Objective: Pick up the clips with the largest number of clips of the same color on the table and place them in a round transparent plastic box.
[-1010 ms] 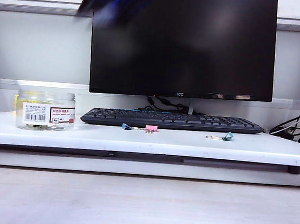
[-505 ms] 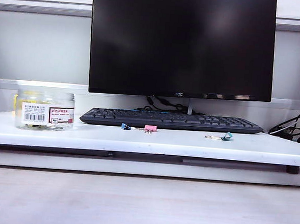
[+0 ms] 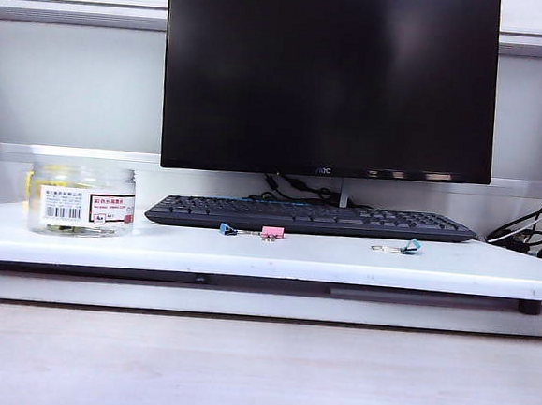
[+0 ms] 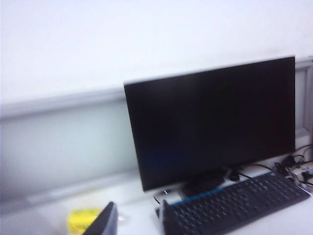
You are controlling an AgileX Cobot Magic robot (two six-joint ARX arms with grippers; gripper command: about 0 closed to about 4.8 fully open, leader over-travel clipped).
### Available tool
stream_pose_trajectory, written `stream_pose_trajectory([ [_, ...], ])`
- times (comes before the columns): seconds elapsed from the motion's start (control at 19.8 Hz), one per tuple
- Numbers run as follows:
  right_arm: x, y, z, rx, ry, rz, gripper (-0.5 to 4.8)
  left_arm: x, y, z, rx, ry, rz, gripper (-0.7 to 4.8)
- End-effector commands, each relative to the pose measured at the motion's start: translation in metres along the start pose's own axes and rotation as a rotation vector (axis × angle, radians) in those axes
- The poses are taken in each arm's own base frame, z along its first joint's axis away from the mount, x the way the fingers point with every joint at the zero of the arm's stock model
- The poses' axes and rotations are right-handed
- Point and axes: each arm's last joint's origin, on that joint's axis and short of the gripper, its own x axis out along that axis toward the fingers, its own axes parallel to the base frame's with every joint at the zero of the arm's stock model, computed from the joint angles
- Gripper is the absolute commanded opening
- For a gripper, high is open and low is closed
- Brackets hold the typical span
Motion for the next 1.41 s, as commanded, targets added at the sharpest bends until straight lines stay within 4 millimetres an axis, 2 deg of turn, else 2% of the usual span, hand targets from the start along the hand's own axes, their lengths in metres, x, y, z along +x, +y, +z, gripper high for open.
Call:
stream_pose_trajectory([
  [0.05,-0.054,0.014,0.005,-0.016,-0.033,-0.089,1.79,-0.016,0.003,0.018,0.050,-0.002,0.000,1.23],
  [0.1,-0.076,0.021,0.001,-0.020,-0.048,-0.115,1.79,-0.022,0.003,0.022,0.050,0.007,-0.002,1.23],
  [0.15,-0.090,0.026,-0.005,-0.021,-0.053,-0.134,1.79,-0.024,0.004,0.023,0.051,0.019,-0.007,1.23],
  [0.35,-0.132,0.043,-0.039,0.006,-0.054,-0.195,1.74,-0.026,0.003,0.018,0.043,0.083,-0.023,1.23],
  [0.45,-0.147,0.051,-0.062,0.032,-0.048,-0.230,1.74,-0.026,0.001,0.014,0.020,0.111,-0.079,1.23],
  [0.61,-0.156,0.060,-0.101,0.065,-0.049,-0.249,1.71,-0.027,-0.001,0.011,-0.008,0.140,-0.122,1.23],
  [0.86,-0.145,0.069,-0.168,0.105,-0.073,-0.259,1.71,-0.028,-0.002,0.005,-0.049,0.202,-0.145,1.23],
  [1.01,-0.116,0.066,-0.217,0.108,-0.066,-0.322,1.71,-0.024,-0.004,-0.008,-0.051,0.282,-0.153,1.23],
  [1.21,-0.079,0.063,-0.266,0.119,0.008,-0.331,1.71,-0.011,-0.008,-0.032,-0.059,0.367,-0.185,1.23],
  [1.41,-0.060,0.063,-0.302,0.130,0.095,-0.321,1.71,0.003,-0.012,-0.057,-0.097,0.430,-0.184,1.23],
])
